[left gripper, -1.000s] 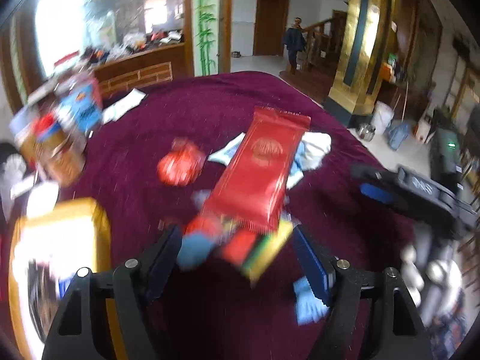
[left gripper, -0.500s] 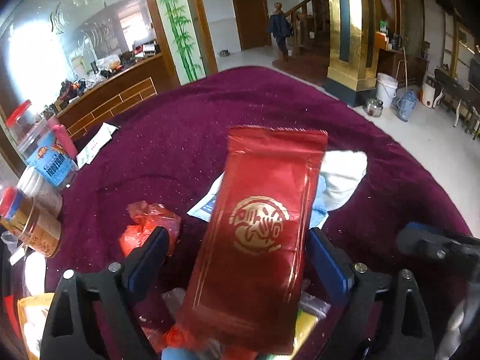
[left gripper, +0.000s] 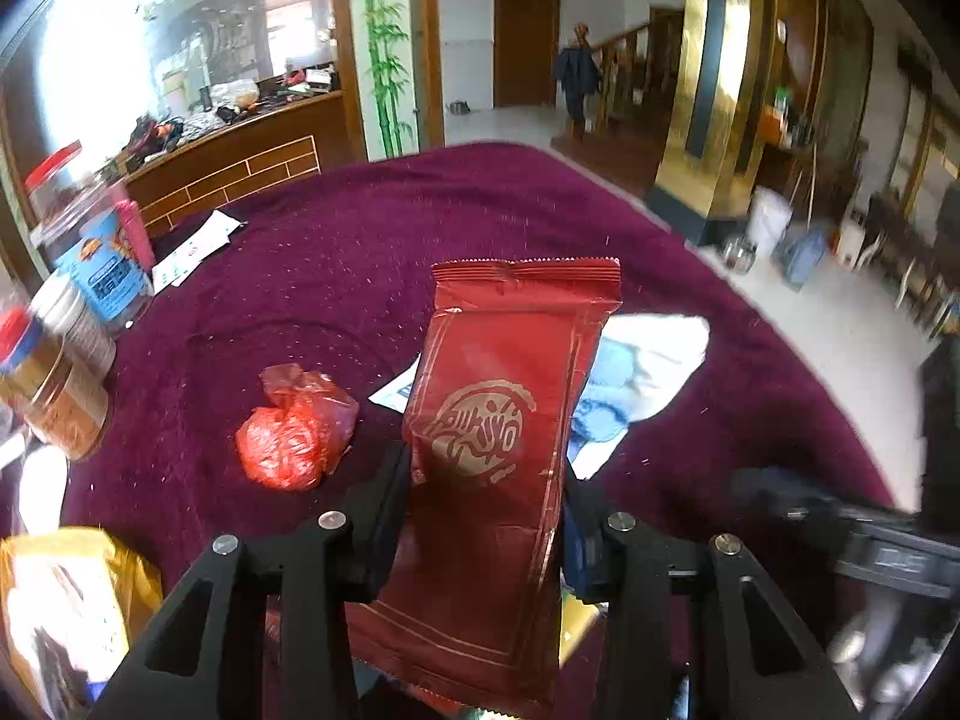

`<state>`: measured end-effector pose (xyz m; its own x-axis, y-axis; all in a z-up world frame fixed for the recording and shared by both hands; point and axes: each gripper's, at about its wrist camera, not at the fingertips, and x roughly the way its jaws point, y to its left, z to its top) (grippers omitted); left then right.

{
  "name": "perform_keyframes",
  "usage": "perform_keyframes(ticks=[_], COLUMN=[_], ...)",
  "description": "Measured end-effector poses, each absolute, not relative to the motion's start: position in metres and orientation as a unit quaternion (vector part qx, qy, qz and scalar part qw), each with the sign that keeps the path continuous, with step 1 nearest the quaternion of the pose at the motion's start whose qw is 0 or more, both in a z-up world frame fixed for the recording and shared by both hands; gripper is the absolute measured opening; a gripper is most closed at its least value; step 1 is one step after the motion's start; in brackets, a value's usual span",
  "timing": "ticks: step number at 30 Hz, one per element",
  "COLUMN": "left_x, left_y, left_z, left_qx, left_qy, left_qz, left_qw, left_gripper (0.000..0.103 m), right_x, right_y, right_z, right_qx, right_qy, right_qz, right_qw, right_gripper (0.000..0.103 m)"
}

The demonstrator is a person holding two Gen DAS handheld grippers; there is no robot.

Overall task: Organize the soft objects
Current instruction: 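Grasp the red snack bag from the pile with the left gripper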

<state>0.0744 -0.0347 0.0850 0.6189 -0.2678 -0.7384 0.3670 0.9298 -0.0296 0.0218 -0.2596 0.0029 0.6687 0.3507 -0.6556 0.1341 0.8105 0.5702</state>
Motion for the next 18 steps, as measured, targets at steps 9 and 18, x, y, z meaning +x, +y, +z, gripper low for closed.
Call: perform_keyframes(ticks=[9, 18], left_x=[0.011, -0.065], left_y=[0.035, 0.144], left_z=[0.125, 0.135], left_qx=[-0.007, -0.072], left_qy=[0.361, 0.344], left_qz=[-0.19, -0.13], left_qw=[0.913, 0.927], left_gripper=[0.045, 0.045], right_x=[0.022, 0.024], right_y=[-0.256, -0.249], right_z=[0.002, 0.003], right_qx=[0.284, 0.26], right_qy=[0.407, 0.408], right_qz=[0.057, 0.054], right_qw=[0.866, 0.873], right_gripper=[0.074, 0.077])
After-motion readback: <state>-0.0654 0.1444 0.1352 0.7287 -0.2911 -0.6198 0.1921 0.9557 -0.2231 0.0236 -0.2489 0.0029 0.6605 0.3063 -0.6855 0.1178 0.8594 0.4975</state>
